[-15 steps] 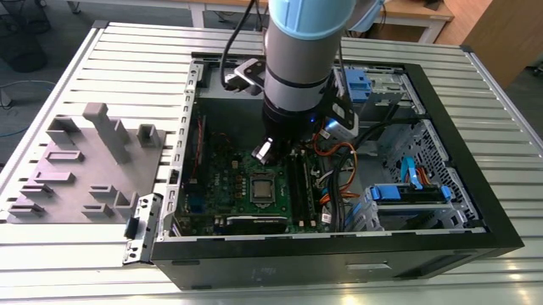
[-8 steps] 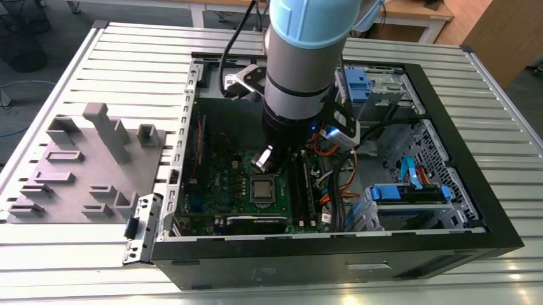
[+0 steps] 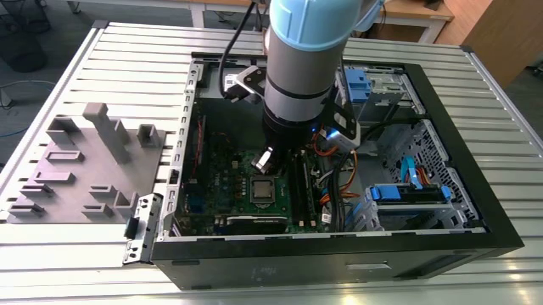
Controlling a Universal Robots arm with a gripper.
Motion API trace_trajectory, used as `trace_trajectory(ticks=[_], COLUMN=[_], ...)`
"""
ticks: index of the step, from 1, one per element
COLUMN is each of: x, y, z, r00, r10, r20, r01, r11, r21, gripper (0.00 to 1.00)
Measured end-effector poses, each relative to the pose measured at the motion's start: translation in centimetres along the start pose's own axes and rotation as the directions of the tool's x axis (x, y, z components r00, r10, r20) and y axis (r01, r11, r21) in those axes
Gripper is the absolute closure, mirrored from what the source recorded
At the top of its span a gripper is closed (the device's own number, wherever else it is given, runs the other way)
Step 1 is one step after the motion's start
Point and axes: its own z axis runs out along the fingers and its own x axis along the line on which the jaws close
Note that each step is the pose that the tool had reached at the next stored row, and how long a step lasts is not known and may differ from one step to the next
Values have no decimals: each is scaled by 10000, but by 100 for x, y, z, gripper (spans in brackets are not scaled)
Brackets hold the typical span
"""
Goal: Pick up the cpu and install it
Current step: 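Install the first cpu locking lever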
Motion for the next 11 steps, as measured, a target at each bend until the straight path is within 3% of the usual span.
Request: trace_trajectory(ticks=[11], x=[56], y=[-51], z=[39], r00=[10000], r10=[0], r20=[-10], r01=[0], r11=[10000], r21=[6], gripper=[89])
